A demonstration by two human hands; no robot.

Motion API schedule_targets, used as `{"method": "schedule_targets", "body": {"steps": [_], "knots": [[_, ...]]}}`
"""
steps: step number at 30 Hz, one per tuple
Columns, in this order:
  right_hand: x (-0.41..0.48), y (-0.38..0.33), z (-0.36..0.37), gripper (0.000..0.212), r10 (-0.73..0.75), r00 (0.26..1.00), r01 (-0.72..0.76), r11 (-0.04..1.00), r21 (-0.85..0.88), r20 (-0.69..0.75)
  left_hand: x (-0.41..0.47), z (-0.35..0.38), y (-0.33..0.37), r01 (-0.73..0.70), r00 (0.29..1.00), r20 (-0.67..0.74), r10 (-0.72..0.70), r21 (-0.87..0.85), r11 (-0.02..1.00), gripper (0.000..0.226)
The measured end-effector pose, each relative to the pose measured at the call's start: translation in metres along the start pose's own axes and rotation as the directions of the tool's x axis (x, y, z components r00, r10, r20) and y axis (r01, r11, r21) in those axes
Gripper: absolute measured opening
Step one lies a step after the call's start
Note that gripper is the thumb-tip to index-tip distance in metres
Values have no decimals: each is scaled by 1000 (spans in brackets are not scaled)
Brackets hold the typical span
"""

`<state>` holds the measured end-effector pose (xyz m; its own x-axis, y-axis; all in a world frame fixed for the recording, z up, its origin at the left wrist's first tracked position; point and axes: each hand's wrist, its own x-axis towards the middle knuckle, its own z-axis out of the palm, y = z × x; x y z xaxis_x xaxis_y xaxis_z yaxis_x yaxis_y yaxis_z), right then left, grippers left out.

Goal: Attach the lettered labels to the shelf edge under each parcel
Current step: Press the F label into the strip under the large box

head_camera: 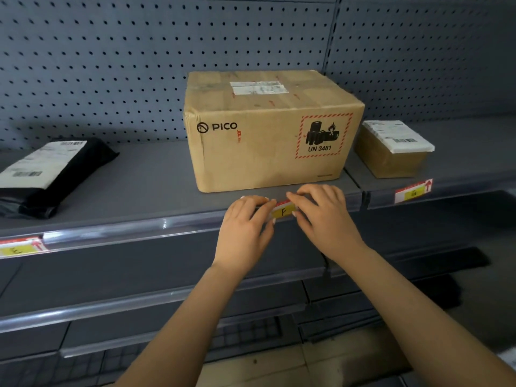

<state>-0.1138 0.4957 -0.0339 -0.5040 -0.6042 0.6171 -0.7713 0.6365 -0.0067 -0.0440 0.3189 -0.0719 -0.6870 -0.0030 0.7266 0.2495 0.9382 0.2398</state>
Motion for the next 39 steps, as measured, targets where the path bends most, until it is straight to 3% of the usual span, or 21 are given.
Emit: {"method": "schedule_targets", "body": {"steps": [9,18,21,27,32,39], "knots": [[9,27,8,8,-234,957,248,967,67,-171,-3,11,6,35,997,-72,-31,54,998,25],[14,43,18,6,-90,992,116,939,323,-93,7,17,8,39,991,-129,-26,98,994,15],[13,41,19,3,-101,990,132,917,376,-100,0,17,6,41,988,-152,-24,107,993,14],[10,36,26,5,-134,983,170,929,329,-127,-11,18,3,42,986,-166,-15,154,987,24],[9,39,27,2,-255,952,287,934,212,-168,-22,20,3,13,987,-159,23,222,975,32],[2,33,29,6,-269,943,294,949,114,-199,-25,21,0,-13,993,-112,46,276,961,43]]}}
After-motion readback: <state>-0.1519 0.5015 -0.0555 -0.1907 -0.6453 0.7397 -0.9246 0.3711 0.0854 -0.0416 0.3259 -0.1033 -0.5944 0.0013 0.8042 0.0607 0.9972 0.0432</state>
